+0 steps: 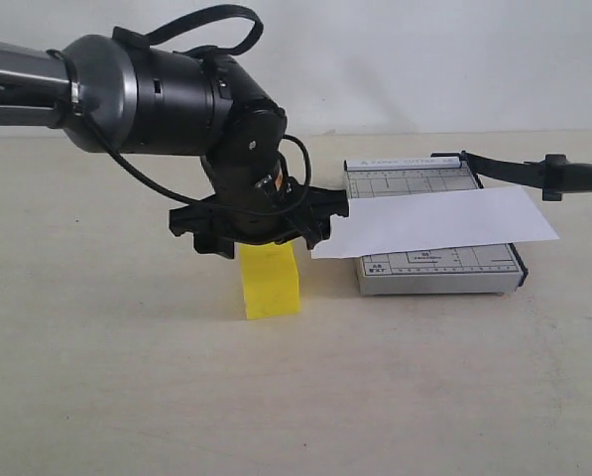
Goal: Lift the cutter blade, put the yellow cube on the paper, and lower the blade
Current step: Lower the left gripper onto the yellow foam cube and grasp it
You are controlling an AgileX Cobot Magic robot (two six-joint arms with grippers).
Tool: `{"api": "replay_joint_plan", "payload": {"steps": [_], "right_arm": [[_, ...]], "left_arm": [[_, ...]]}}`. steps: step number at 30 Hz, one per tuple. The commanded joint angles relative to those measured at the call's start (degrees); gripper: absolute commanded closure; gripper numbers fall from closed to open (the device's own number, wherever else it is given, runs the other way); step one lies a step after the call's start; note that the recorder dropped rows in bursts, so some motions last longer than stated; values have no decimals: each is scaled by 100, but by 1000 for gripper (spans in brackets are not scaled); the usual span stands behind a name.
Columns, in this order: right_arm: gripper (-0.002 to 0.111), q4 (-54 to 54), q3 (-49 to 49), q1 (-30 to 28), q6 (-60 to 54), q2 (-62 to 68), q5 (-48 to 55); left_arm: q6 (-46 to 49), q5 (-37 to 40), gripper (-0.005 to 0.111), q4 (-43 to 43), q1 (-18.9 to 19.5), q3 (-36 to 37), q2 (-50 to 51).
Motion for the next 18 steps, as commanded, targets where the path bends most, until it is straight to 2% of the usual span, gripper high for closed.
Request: {"api": "replay_joint_plan", "payload": {"steps": [1, 7, 12, 18], "right_arm": [[108, -31, 25, 4, -8, -26, -50], [108, -31, 25, 4, -8, -26, -50], [108, -31, 25, 4, -8, -26, -50], [108, -31, 25, 4, -8, -26, -63]], "left_arm": [[-65, -70, 26, -88, 10, 10, 89], [-65, -70, 26, -76, 10, 10, 207], [215, 305, 26, -173, 240, 10, 216], [422, 18, 26, -355, 310, 10, 216]]}}
